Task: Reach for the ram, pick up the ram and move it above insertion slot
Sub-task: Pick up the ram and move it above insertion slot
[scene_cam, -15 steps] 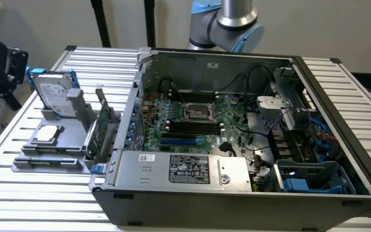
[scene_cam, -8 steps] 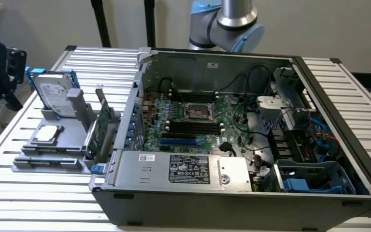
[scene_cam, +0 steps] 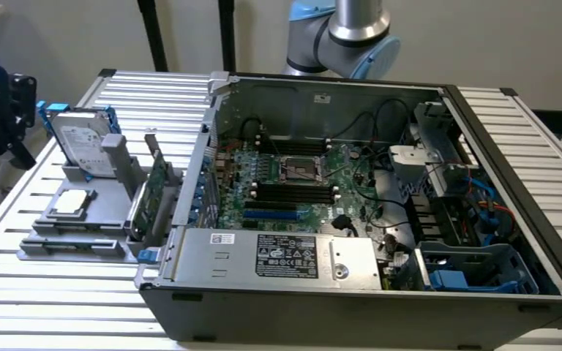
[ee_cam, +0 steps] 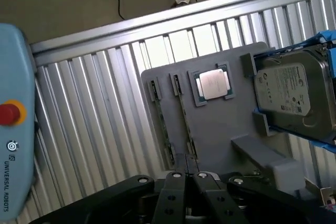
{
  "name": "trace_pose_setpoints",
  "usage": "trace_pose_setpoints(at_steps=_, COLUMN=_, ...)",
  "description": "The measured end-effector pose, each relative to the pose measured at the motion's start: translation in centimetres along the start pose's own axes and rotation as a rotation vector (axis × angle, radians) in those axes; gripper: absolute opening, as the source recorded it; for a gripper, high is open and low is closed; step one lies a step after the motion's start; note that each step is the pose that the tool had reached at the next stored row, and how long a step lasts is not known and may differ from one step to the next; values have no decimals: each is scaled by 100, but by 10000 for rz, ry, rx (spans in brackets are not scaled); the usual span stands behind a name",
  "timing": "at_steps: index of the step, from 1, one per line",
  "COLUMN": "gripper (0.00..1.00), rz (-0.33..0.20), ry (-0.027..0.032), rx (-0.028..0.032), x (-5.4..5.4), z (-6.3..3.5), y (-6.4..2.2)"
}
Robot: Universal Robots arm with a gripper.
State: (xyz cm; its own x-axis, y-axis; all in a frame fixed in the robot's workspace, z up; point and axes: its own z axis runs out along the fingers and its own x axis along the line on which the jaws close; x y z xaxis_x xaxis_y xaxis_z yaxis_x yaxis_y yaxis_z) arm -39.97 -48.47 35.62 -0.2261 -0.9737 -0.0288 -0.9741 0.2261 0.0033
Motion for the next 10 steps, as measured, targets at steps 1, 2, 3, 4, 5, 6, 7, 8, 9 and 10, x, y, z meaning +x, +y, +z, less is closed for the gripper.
trace_pose_setpoints(at_steps=1, gripper=11, rz=-180, ry=-1, rx=-1, x=0, z=4, y=0)
trace_pose_setpoints(at_steps=2, gripper=11, rz=-360, ry=-2, rx=-1, x=0, z=8, y=0)
trace_pose_setpoints(at_steps=3, gripper=11, rz=-545, ry=-2, rx=-2, x=0, z=12, y=0)
trace_pose_setpoints(at_steps=4, gripper=11, rz=-726, ry=-2, rx=-4, x=0, z=16, y=0)
trace_pose_setpoints(at_steps=5, gripper=11, rz=-904, ry=-2, rx=-5, x=1, z=20, y=0)
trace_pose_setpoints(at_steps=6, gripper=11, rz=-1085, ry=-3, rx=-7, x=1, z=24, y=0)
trace_pose_setpoints(at_steps=7, gripper=11, rz=-1269, ry=-2, rx=-10, x=1, z=28, y=1)
trace_pose_setpoints(at_steps=8, gripper=11, rz=-1450, ry=-2, rx=-12, x=1, z=32, y=1)
trace_pose_setpoints(at_steps=9, gripper=11, rz=-1635, ry=-3, rx=-15, x=1, z=37, y=1)
trace_pose_setpoints(at_steps=10, gripper=11, rz=-1816, ry=-4, rx=-18, x=1, z=42, y=0)
